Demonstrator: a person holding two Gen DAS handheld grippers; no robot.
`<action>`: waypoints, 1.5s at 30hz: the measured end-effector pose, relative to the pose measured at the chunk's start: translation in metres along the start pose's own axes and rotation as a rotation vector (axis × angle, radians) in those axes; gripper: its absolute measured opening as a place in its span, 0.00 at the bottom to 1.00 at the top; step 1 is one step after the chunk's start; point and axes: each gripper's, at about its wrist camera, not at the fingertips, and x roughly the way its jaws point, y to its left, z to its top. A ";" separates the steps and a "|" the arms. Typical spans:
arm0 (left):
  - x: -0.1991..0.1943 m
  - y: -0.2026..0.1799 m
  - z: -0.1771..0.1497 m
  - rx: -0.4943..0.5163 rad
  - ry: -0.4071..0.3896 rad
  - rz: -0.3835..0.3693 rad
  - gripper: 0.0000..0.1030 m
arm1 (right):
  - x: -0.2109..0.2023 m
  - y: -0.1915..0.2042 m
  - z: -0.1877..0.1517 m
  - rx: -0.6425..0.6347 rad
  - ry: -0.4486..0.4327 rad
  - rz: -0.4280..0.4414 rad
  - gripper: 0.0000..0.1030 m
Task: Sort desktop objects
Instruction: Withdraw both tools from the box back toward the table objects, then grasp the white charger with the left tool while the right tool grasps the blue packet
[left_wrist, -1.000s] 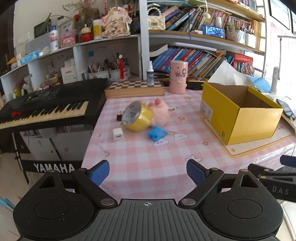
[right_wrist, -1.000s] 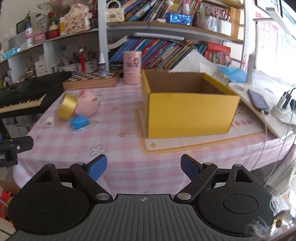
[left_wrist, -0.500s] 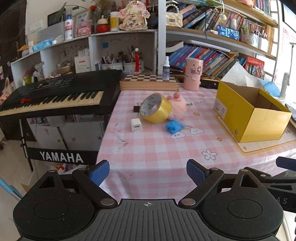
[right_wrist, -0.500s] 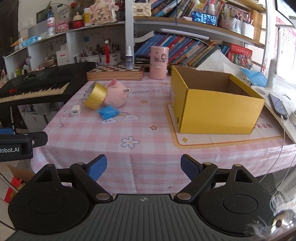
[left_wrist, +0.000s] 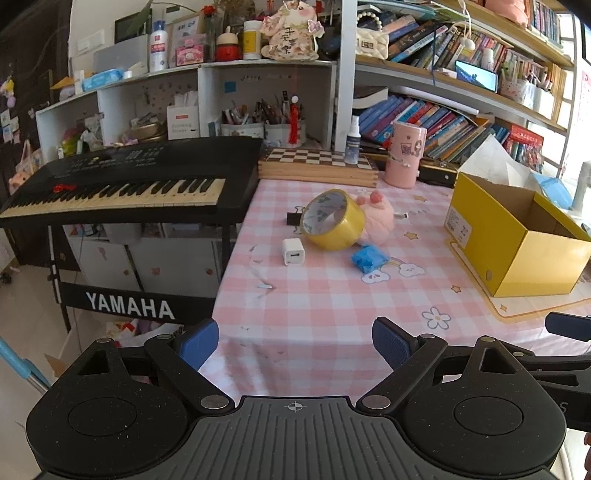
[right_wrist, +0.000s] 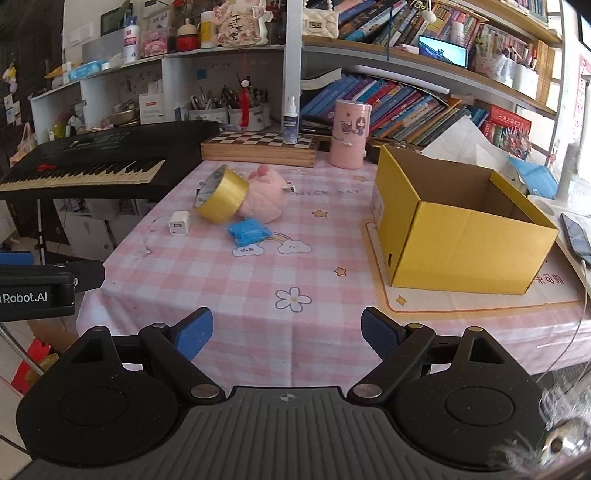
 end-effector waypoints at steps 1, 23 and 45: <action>0.002 0.000 0.001 -0.003 0.002 0.002 0.90 | 0.002 0.000 0.001 -0.002 0.001 0.002 0.85; 0.065 -0.009 0.040 -0.024 0.027 0.061 0.90 | 0.076 -0.018 0.047 -0.025 0.026 0.065 0.85; 0.147 -0.005 0.073 -0.063 0.138 0.114 0.78 | 0.165 -0.021 0.083 -0.108 0.152 0.224 0.70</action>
